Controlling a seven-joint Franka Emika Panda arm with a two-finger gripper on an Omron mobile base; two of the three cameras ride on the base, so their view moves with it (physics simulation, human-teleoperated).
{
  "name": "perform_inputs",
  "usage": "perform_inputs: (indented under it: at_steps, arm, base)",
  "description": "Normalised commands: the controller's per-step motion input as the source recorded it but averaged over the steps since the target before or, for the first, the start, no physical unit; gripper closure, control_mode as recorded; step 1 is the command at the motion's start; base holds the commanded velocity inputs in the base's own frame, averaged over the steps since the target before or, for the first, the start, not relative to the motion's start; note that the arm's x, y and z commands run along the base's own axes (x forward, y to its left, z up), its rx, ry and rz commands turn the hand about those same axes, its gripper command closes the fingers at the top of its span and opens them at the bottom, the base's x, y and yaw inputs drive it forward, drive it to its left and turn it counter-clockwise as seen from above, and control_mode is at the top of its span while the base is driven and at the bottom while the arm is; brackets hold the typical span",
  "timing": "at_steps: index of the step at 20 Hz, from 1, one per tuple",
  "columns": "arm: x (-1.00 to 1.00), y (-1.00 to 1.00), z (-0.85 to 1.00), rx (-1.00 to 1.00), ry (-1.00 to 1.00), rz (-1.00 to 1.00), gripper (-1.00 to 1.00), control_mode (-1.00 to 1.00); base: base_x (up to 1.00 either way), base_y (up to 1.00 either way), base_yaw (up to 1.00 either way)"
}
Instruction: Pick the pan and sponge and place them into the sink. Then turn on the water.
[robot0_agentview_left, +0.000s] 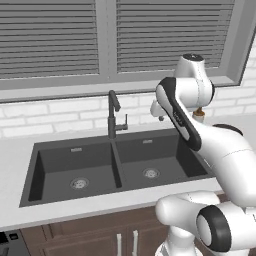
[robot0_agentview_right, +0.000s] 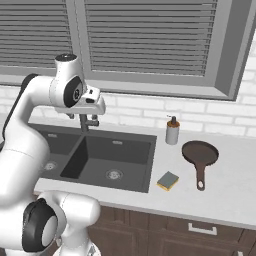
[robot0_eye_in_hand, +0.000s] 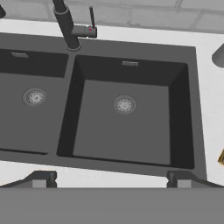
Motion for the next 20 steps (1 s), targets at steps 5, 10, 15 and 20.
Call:
perform_inputs:
  at_steps: [5,10,15,20]
  arm:
    - [0.0,-0.02,-0.04,0.01,0.0,0.0,-1.0,-1.0]
    - [0.0,-0.37,-0.01,-0.02,0.13,-0.02,-1.0,-1.0]
    - [-0.15,-0.99,-0.31,0.0,0.19,-0.13,-1.0,-1.0]
    - [-0.03,-1.0,-0.54,0.0,0.15,-0.1,-1.0,-1.0]
  base:
    - [0.0,-0.01,0.0]
    - [0.0,0.0,0.0]
    - [0.0,0.0,0.0]
    - [0.0,0.0,0.0]
